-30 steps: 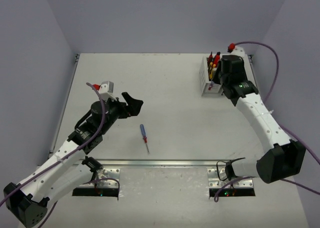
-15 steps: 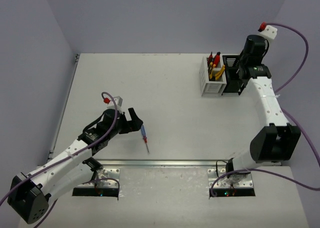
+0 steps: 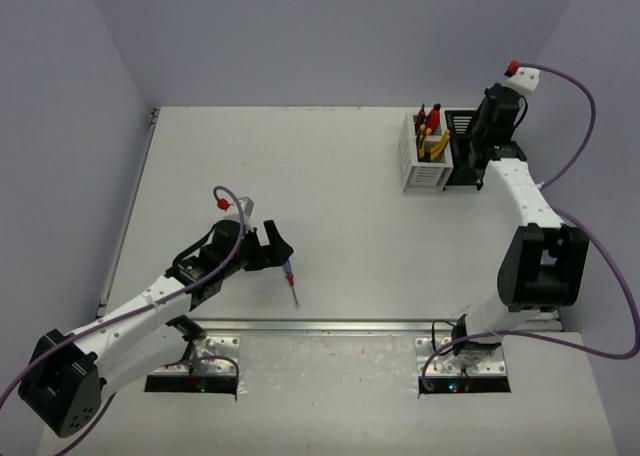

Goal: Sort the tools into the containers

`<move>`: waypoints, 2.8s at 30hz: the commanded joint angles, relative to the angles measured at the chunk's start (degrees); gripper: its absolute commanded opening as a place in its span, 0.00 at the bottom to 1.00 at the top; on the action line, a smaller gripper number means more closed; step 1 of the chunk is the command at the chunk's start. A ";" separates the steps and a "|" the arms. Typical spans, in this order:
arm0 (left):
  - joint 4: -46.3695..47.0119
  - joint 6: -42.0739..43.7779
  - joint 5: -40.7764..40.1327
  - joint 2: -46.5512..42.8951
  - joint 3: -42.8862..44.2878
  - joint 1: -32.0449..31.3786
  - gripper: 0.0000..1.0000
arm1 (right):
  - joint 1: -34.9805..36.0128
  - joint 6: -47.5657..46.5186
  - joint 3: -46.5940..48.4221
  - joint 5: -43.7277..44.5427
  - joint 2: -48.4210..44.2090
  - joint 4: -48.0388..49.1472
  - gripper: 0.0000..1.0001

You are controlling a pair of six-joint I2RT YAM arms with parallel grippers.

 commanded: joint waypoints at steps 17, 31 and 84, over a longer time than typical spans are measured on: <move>4.11 -1.36 0.08 1.57 -1.10 -0.41 1.00 | -0.01 -2.27 -5.06 -2.61 -4.42 6.57 0.55; 2.39 -7.51 -8.42 11.43 -0.19 -5.20 1.00 | 1.25 4.02 0.01 -9.79 -11.97 -10.52 0.92; 49.09 6.19 -11.22 12.18 -4.88 -25.60 0.00 | 42.01 38.89 -32.63 -50.45 -11.68 7.57 0.32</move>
